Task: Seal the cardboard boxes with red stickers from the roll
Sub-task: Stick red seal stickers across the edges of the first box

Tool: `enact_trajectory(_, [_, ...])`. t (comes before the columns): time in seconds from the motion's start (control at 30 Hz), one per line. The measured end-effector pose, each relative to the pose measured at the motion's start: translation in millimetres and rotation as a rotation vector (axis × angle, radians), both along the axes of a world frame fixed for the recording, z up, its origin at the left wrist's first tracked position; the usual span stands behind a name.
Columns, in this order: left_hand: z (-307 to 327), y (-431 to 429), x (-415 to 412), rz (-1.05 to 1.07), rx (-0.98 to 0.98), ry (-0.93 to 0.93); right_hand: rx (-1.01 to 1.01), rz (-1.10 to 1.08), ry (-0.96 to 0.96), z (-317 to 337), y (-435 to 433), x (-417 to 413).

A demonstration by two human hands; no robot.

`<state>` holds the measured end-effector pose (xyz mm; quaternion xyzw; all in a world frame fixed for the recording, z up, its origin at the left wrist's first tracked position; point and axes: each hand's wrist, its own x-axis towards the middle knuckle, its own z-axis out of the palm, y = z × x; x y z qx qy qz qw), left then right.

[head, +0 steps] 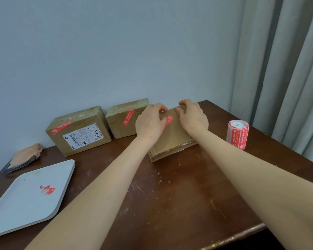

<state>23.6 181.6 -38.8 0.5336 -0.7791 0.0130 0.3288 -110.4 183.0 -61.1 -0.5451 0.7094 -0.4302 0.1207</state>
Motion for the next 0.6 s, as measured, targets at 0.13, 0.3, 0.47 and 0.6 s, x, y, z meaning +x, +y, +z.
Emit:
enact_trajectory(0.13, [-1, -3, -2, 0.018, -0.006, -0.037, 0.002, 0.001, 0.01, -1, 0, 0])
enact_trajectory(0.3, [3, -5, -6, 0.01, 0.01, -0.086, 0.005, 0.002, 0.018, -1, -1, -1])
enact_trajectory(0.47, [10, -6, -10, 0.011, -0.004, -0.129, 0.004, -0.002, 0.025, -1, 0, -1])
enact_trajectory(0.6, [18, -9, -10, 0.022, 0.016, -0.181, 0.003, 0.001, 0.026, -1, 0, -1])
